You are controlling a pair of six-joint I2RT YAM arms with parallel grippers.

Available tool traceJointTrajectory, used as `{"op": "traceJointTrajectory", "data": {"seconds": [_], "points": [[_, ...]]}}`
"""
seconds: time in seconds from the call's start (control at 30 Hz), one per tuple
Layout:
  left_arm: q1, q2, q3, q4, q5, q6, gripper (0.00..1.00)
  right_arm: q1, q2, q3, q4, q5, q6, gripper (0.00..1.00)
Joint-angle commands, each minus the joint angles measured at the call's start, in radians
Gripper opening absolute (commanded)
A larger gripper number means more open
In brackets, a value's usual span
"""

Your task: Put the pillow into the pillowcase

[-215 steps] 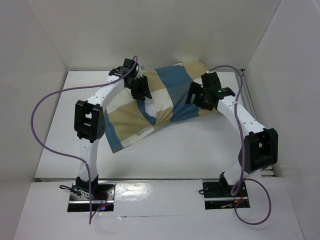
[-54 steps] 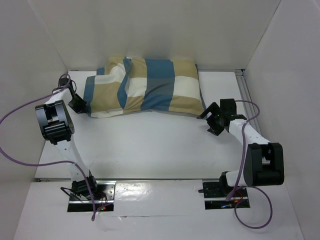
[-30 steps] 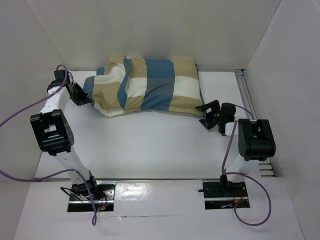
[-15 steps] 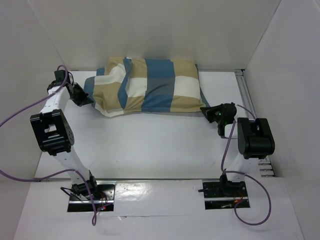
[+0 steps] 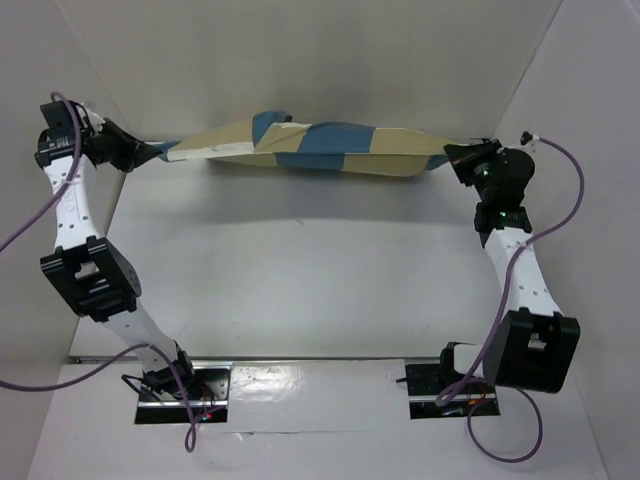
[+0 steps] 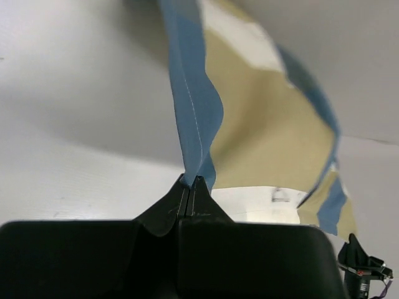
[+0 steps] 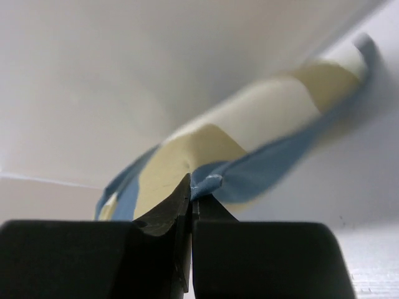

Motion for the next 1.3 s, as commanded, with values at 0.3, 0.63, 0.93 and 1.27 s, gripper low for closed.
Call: {"op": "traceJointTrajectory", "data": {"seconds": [0.3, 0.63, 0.93, 1.27], "points": [[0.26, -0.13, 0.031, 0.093, 0.102, -0.12, 0.0, -0.2, -0.131, 0.143, -0.181, 0.115, -0.125, 0.0], [0.335, -0.345, 0.159, 0.139, 0.254, -0.189, 0.0, -0.189, -0.271, 0.52, -0.355, 0.087, -0.214, 0.0], [0.421, -0.424, 0.113, 0.165, 0.274, -0.188, 0.0, -0.082, -0.33, 0.605, -0.493, 0.277, -0.403, 0.0], [0.045, -0.157, -0.117, 0.246, -0.06, -0.05, 0.2, -0.053, 0.006, 0.28, -0.251, 0.136, -0.403, 0.07]]}}
